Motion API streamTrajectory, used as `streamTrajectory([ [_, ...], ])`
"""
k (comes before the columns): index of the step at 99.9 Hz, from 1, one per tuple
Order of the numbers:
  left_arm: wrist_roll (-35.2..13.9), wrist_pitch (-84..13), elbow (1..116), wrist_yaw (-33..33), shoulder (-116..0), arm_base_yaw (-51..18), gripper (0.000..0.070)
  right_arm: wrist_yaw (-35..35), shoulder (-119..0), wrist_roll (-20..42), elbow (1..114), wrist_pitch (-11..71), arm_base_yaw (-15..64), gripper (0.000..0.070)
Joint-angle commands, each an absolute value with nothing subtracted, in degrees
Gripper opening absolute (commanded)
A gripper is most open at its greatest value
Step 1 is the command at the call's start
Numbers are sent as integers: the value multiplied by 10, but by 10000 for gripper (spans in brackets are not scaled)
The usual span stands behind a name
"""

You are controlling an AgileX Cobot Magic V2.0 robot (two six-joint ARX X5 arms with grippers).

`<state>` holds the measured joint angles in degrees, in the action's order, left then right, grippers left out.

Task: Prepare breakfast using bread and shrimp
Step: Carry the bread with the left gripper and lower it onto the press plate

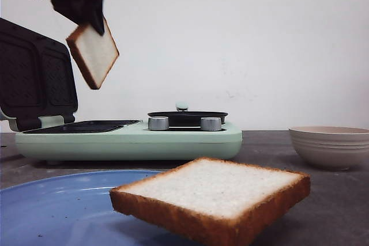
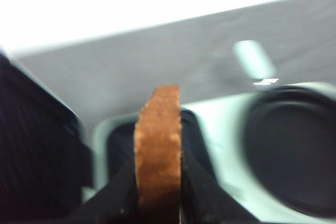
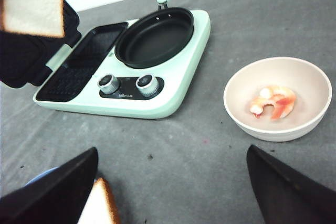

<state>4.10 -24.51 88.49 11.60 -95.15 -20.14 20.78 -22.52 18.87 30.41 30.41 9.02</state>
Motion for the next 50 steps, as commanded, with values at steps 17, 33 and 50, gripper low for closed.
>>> streamTrajectory([
  [17, 196, -178, 900, 209, -1023, -223, 2, 205, -235, 189, 310, 299, 93, 549],
  [33, 251, -142, 900, 237, -1051, -230, 2, 205, -235, 188, 310, 303, 93, 549],
  [50, 307, -114, 900, 236, -1078, -233, 1, 199, -235, 186, 310, 303, 93, 549],
])
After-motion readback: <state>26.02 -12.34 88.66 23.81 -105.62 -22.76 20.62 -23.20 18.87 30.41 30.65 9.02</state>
